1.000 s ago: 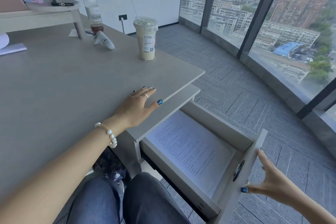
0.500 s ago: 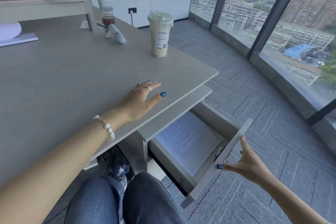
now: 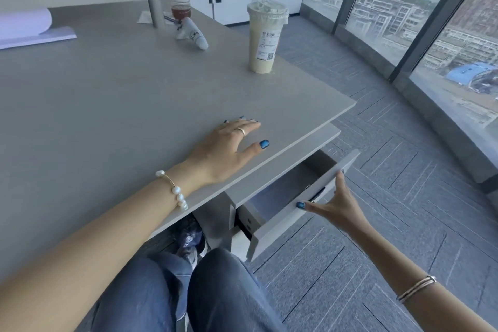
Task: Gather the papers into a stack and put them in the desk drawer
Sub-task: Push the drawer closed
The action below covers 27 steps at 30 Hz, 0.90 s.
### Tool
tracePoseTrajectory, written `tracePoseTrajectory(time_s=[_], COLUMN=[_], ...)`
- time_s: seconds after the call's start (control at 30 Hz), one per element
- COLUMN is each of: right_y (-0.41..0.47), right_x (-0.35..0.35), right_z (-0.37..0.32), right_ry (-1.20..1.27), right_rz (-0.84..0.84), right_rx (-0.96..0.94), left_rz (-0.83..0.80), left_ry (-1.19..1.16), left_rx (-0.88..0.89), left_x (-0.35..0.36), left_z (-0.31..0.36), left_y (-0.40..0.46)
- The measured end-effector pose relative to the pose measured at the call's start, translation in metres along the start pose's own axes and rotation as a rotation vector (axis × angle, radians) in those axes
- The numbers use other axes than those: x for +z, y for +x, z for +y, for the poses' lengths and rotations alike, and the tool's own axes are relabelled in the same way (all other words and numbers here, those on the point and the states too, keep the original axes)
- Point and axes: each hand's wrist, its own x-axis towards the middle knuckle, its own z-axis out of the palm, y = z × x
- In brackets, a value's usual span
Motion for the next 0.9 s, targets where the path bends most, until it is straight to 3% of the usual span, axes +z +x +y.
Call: tracePoseTrajectory(time_s=[0.4, 0.9], right_y=[0.015, 0.045], right_x=[0.011, 0.027], right_z=[-0.007, -0.025], right_ry=[0.055, -0.059], right_rz=[0.004, 0.01], right_rx=[-0.024, -0.085], left_rz=[0.002, 0.028], left_ry=[-0.016, -0.023], left_rx=[-0.012, -0.026], left_x=[-0.001, 0.0], left_z=[-0.002, -0.001], left_y=[-0.002, -0.002])
